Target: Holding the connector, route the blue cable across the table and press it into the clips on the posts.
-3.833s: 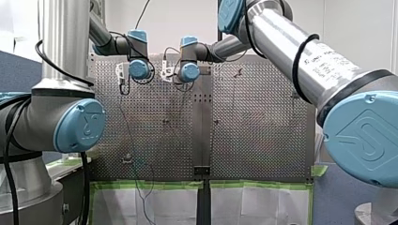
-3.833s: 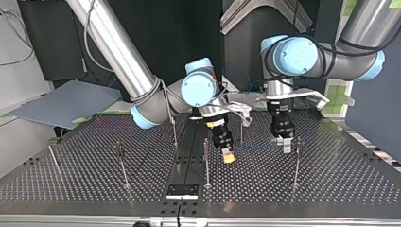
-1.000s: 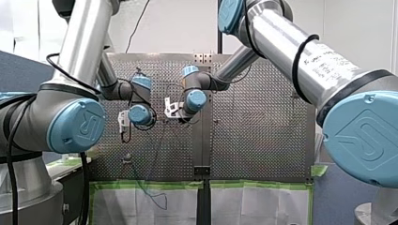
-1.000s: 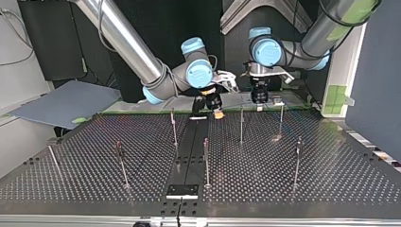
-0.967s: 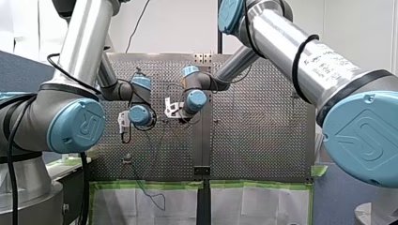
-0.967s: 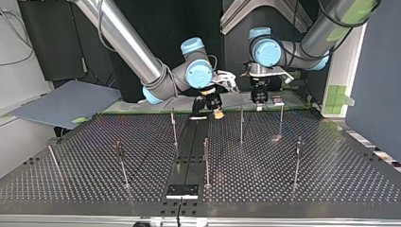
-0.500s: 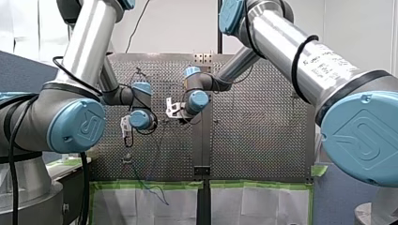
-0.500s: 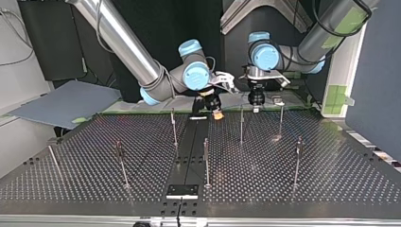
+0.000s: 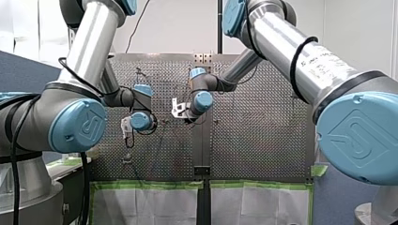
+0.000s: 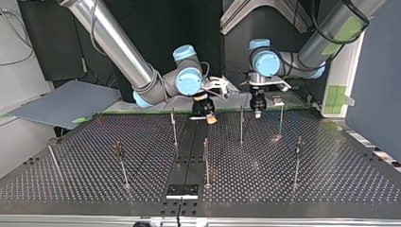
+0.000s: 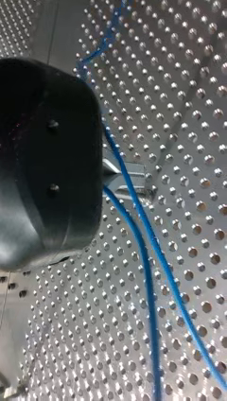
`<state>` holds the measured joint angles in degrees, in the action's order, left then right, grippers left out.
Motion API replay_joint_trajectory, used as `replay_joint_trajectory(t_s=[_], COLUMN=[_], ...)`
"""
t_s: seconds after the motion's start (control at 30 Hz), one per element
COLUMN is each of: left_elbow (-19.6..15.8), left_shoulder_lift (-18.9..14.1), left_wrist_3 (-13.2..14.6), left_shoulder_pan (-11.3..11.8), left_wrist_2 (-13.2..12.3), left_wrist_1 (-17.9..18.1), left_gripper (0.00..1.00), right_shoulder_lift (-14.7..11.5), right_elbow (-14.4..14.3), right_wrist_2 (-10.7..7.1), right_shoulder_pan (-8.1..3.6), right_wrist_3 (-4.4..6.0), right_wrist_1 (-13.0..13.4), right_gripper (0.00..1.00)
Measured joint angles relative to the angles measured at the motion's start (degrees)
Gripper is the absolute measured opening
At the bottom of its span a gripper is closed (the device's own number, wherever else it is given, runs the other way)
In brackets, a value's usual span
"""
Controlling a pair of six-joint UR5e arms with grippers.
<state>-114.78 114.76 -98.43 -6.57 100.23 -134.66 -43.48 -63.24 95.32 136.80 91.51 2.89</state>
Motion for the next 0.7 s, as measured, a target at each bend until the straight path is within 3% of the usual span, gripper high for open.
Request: replay_joint_trajectory(t_s=[0.3, 0.7], left_elbow=[2.7, 7.9], left_shoulder_lift=[0.8, 5.8], left_wrist_3=[-0.8, -1.1], left_shoulder_pan=[1.3, 2.5], left_wrist_2=[-1.6, -1.8], left_wrist_1=[-0.7, -5.7], left_gripper=[0.02, 0.02], right_shoulder_lift=[0.0, 0.0], right_elbow=[0.0, 0.1], right_wrist_2=[-1.67, -2.81], right_shoulder_pan=[-0.73, -2.75], right_wrist_3=[0.03, 0.33], right_wrist_1=[2.7, 3.5], right_gripper=[0.00, 0.00])
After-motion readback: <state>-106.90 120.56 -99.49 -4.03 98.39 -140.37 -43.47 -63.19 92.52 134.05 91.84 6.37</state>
